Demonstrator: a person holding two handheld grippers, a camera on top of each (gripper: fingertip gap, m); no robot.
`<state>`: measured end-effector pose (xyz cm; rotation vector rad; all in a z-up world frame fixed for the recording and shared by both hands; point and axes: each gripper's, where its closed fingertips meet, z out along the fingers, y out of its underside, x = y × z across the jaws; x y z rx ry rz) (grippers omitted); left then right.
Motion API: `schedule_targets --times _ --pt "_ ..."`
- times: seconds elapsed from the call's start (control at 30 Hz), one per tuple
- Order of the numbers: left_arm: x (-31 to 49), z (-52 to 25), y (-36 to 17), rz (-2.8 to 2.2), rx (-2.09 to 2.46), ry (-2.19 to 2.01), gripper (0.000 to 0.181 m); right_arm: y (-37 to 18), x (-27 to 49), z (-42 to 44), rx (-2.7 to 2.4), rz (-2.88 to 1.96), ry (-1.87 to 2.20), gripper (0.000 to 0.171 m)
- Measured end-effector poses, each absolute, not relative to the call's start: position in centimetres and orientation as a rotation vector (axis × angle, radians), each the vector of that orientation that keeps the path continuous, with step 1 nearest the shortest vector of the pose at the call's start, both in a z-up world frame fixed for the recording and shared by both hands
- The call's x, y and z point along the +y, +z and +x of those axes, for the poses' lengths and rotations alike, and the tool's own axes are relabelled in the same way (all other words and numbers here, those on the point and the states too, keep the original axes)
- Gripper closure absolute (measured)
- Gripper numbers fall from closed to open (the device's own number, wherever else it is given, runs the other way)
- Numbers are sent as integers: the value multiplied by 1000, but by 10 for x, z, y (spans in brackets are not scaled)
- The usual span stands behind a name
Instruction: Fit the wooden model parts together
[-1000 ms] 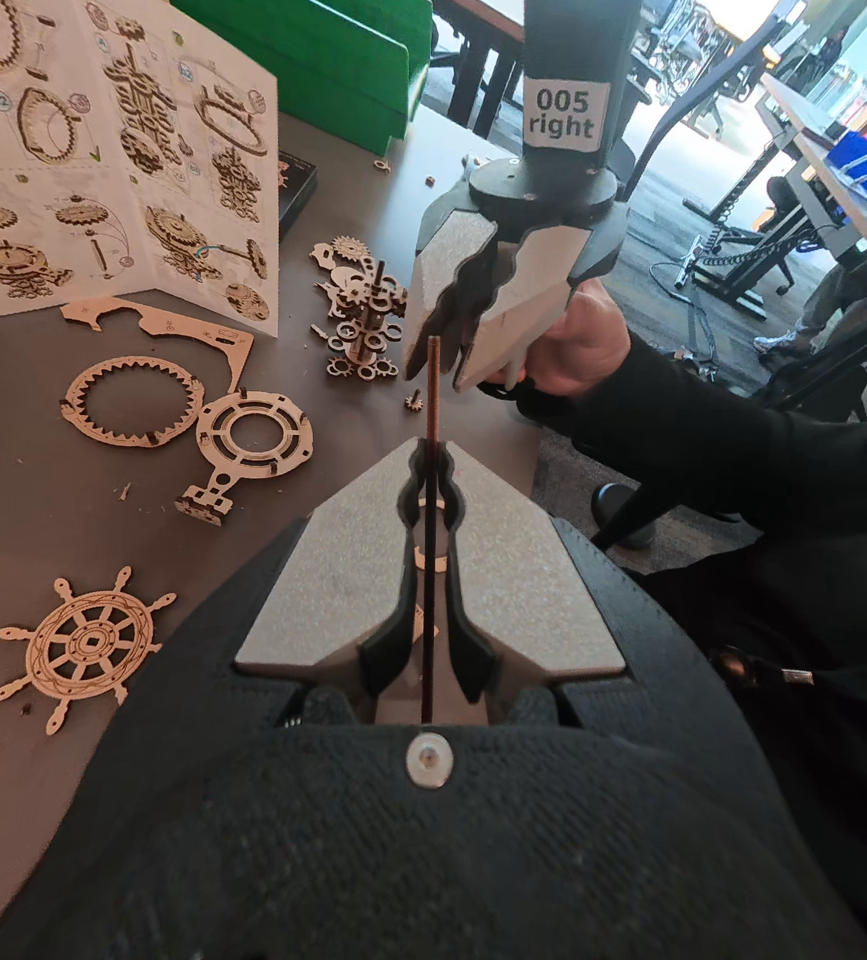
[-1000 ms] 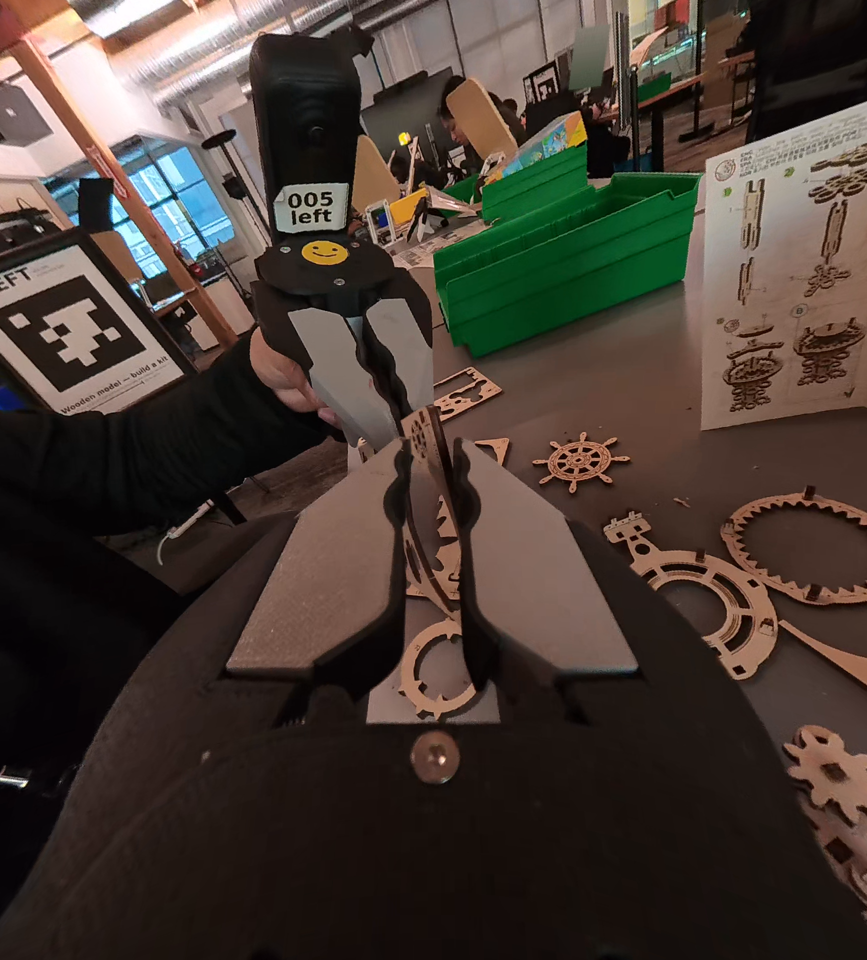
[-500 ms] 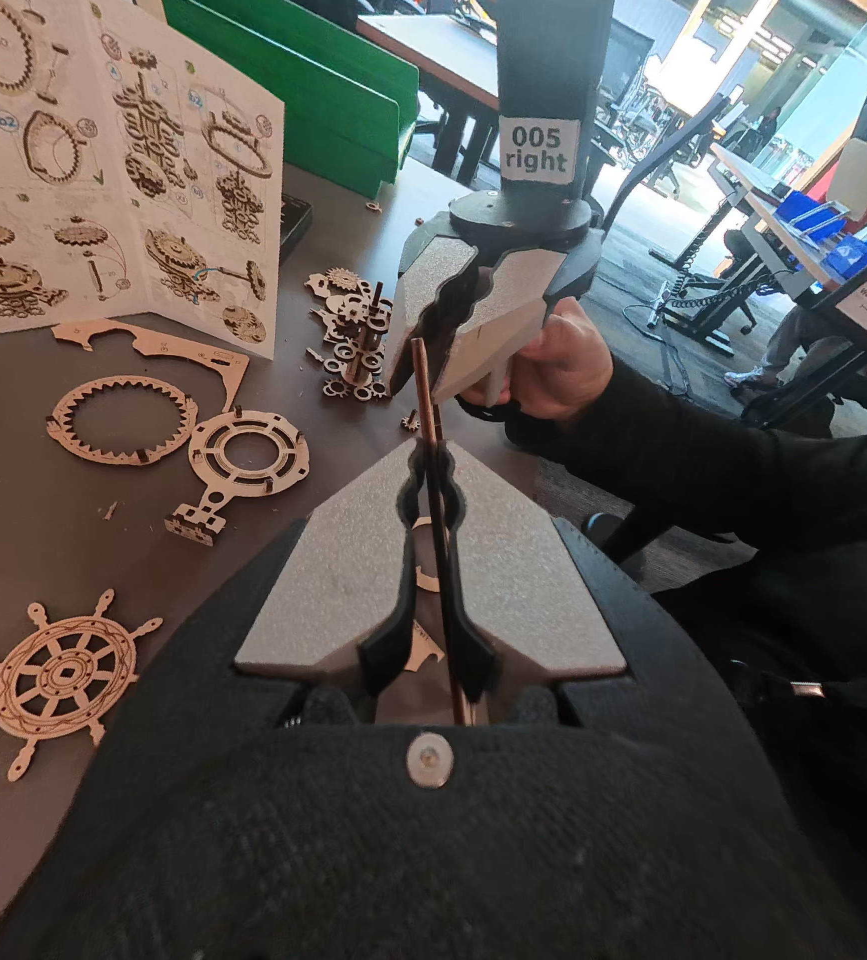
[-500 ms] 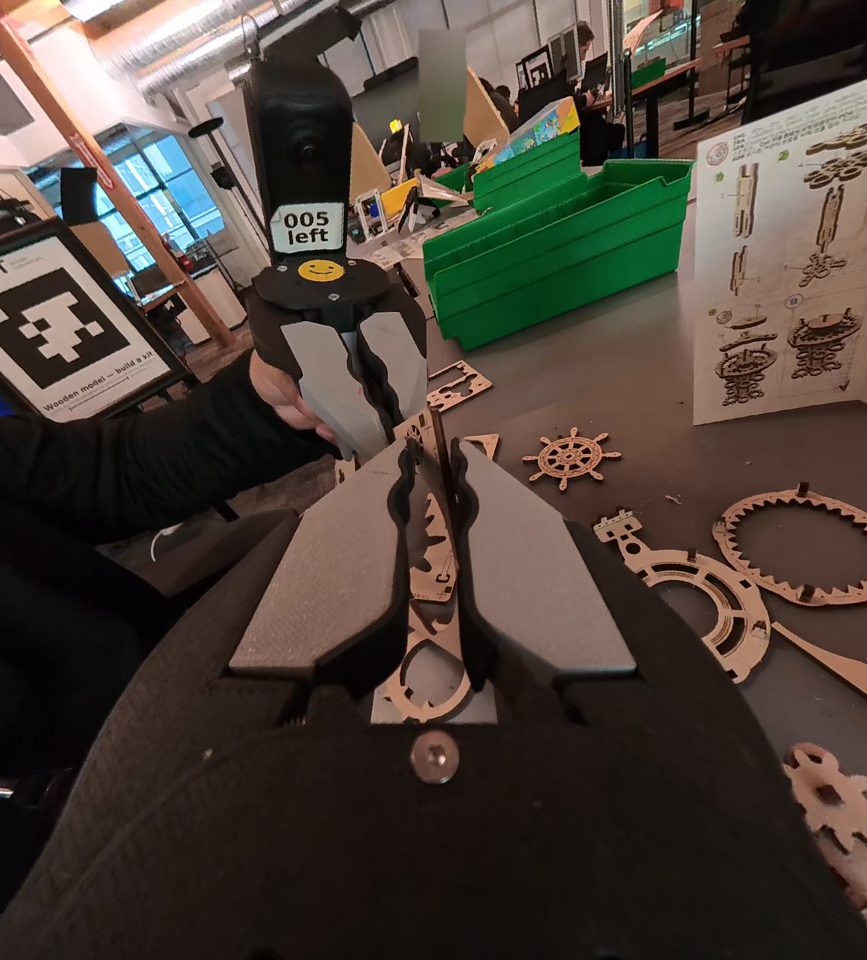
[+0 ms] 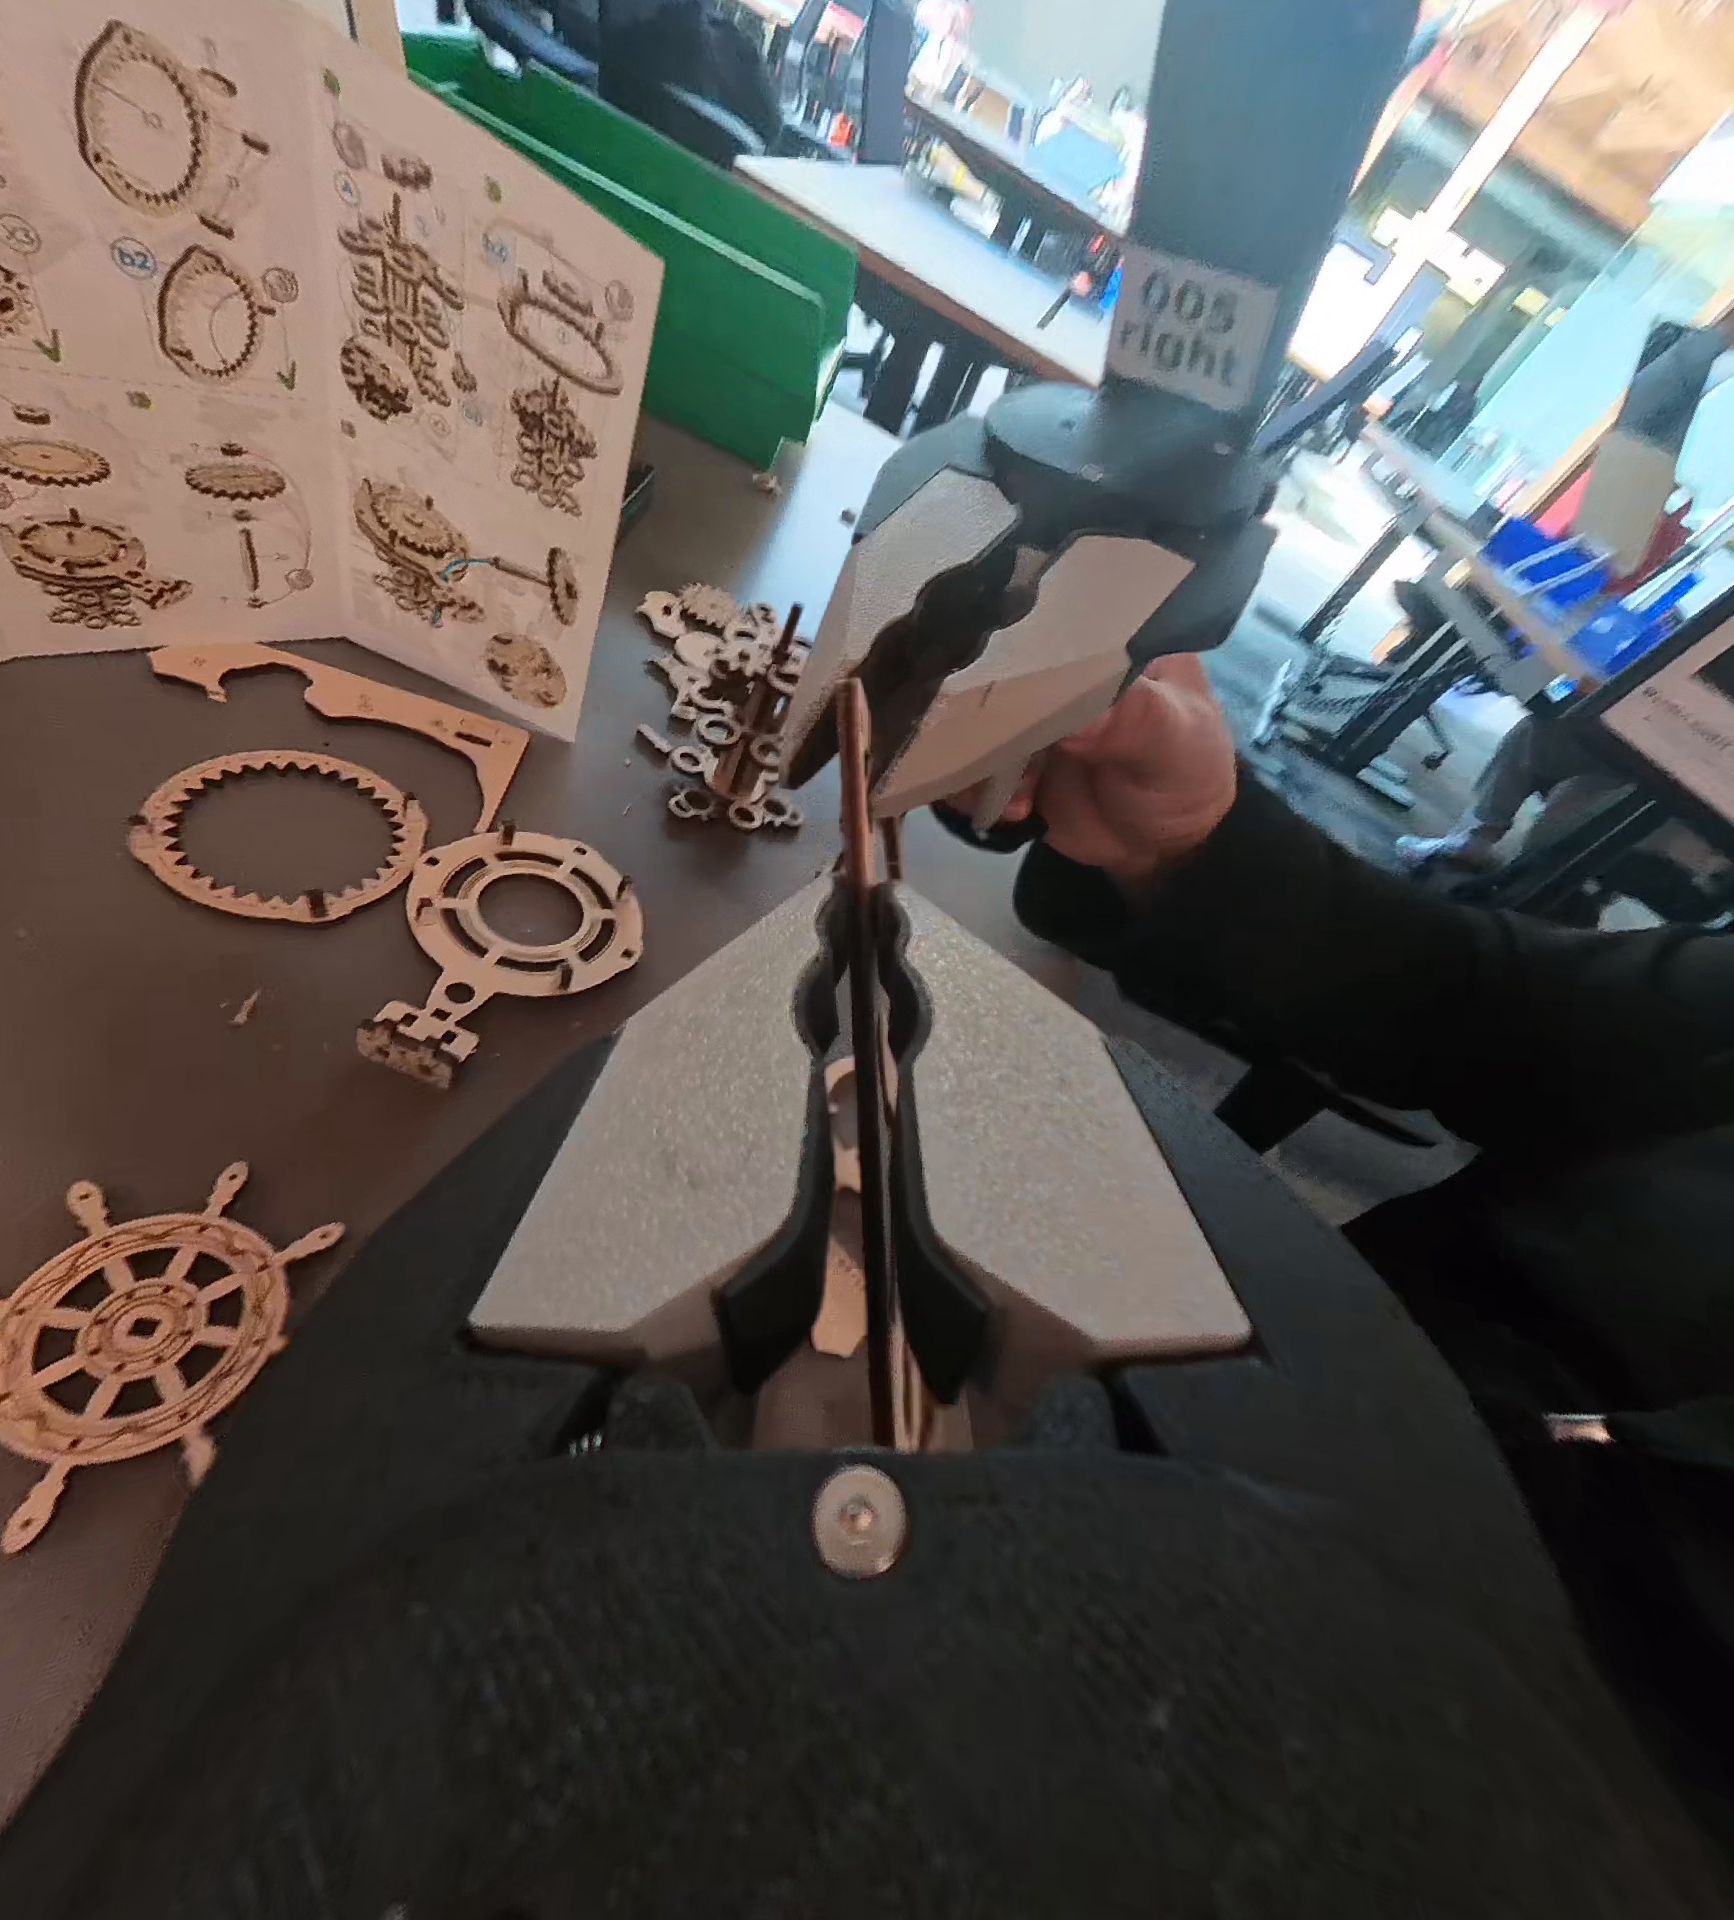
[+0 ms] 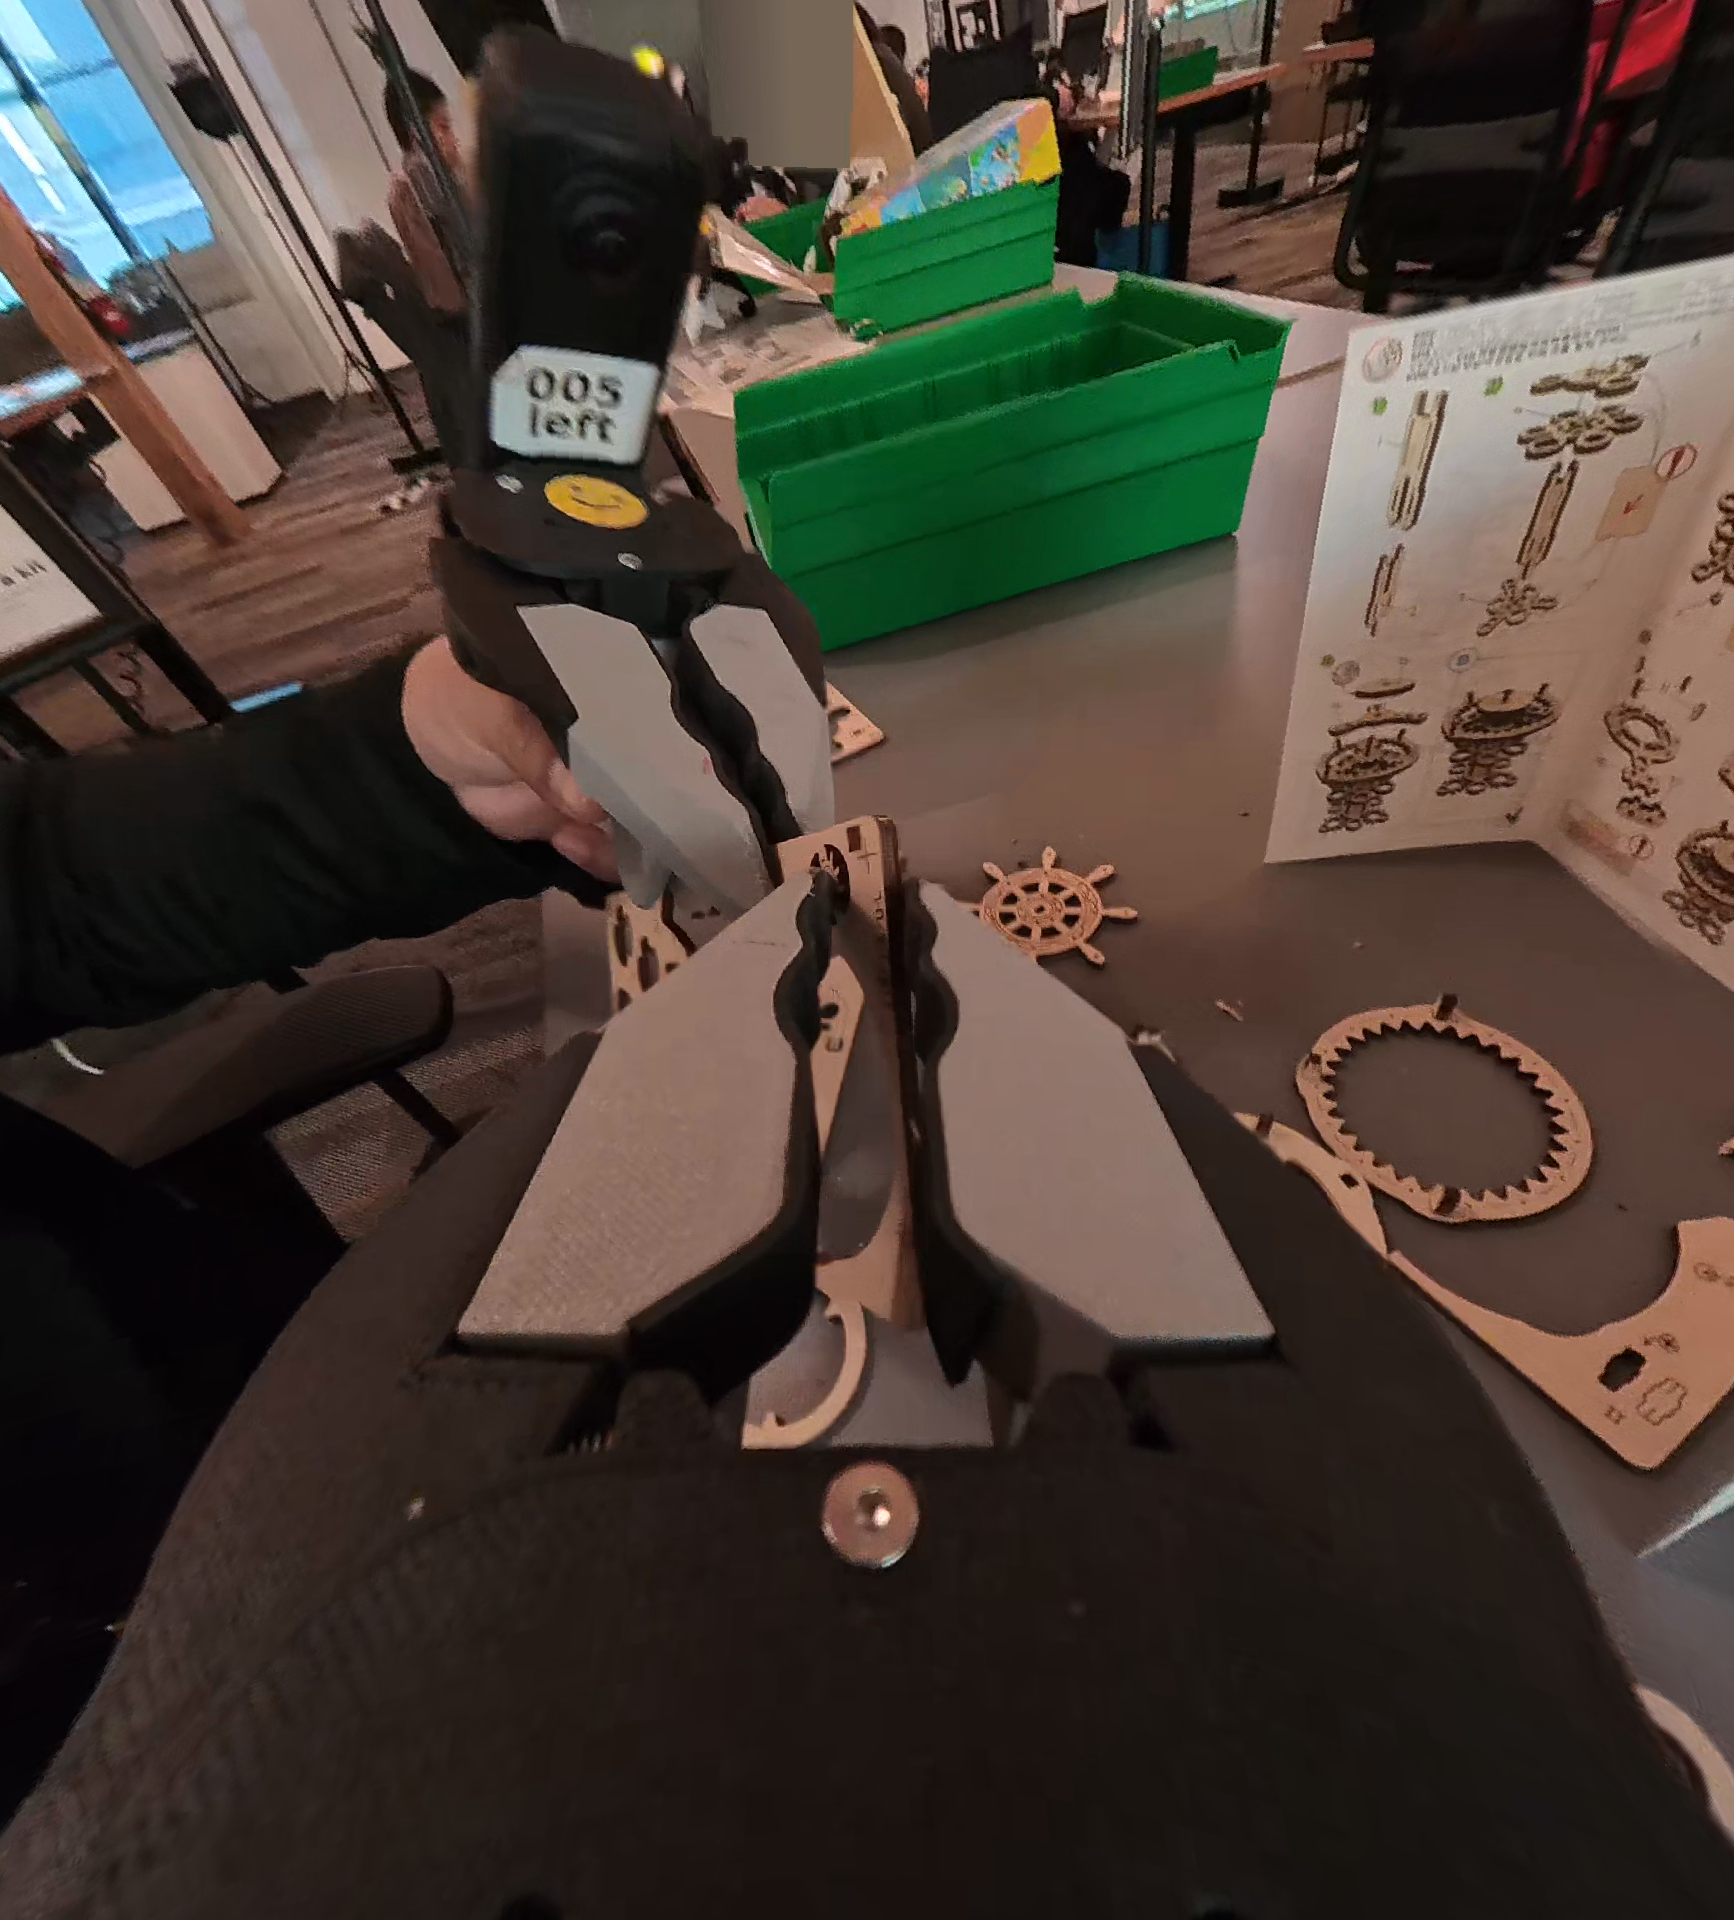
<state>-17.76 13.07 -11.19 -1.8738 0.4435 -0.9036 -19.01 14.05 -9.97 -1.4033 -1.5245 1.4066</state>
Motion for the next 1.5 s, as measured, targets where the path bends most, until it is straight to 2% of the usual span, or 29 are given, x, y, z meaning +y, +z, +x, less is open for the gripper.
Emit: schedule_targets --times 0.73,1.1,1.27,1.5 --pt "132 -174 -111 -1885 425 -861 181 -98 141 -185 -1478 -1479 1748 164" --pt "136 -175 -113 -1894 389 -847 180 -101 147 -188 -1563 -1333 1206 160" --pt "137 -176 -110 -1857 364 -891 180 -97 147 -189 -1532 -1343 1251 159" --pt "134 -171 -107 -1833 372 -928 181 -93 143 -182 -1490 -1415 1577 162"
